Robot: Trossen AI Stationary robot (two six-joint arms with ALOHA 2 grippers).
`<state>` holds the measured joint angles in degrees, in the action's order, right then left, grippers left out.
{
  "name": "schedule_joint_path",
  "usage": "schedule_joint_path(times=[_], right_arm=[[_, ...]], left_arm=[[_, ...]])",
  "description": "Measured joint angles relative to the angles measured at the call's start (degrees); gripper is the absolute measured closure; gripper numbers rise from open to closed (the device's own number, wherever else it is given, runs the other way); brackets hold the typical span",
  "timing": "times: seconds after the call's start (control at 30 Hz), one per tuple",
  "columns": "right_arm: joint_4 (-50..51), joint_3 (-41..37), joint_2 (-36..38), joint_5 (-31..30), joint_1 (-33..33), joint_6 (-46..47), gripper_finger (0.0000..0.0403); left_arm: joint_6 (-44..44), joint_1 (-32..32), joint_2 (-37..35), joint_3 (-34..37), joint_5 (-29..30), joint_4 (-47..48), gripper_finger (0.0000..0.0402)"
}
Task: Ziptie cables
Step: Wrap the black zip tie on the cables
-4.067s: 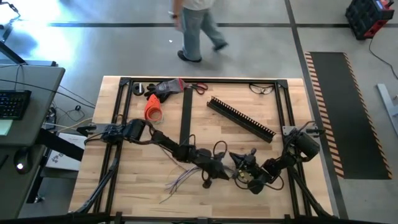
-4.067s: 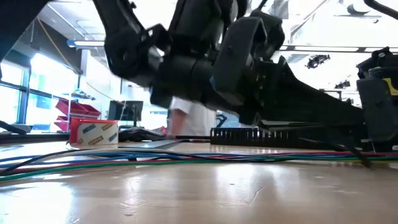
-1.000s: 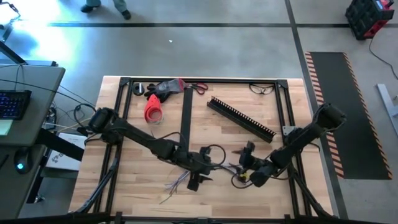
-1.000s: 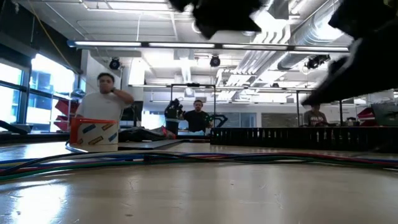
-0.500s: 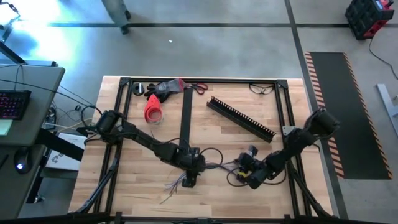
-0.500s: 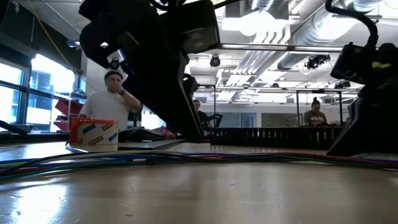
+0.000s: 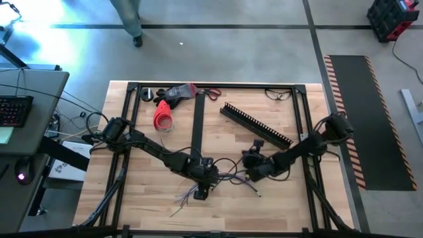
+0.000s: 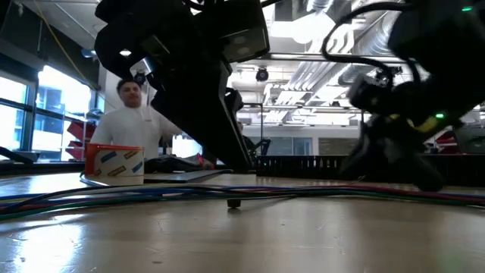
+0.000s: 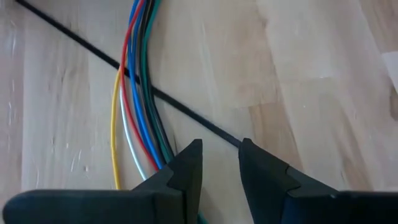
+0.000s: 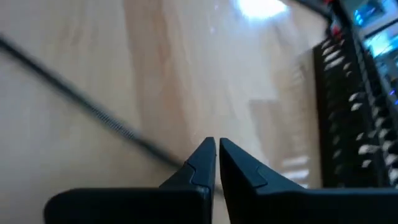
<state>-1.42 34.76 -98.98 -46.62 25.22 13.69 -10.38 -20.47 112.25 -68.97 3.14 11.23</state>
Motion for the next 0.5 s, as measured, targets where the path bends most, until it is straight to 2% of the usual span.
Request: schedule_joint_path(times=[0.1,0.2,0.37,0.5], right_arm=[[-3.77,-0.02,0.77,-0.28,-0.75,-7.26,0.0378],[-5.99,-0.02,2.84,-0.27,-0.73,-9.66,0.0346],[-6.85,0.00,7.09,-0.26,1.05,-5.74,0.0287],[-7.29,0.00,9.19,-0.51,4.08,-1.49,0.0261]], left_arm=[[-1.43,0.00,0.00,0.00,-0.53,0.73,0.0317],[-2.86,0.00,0.57,0.00,-1.86,0.65,0.0317],[-3.31,-0.57,3.74,-0.02,-3.37,-1.31,0.0317],[-3.92,-1.69,6.26,-0.09,-5.49,-7.92,0.0317]])
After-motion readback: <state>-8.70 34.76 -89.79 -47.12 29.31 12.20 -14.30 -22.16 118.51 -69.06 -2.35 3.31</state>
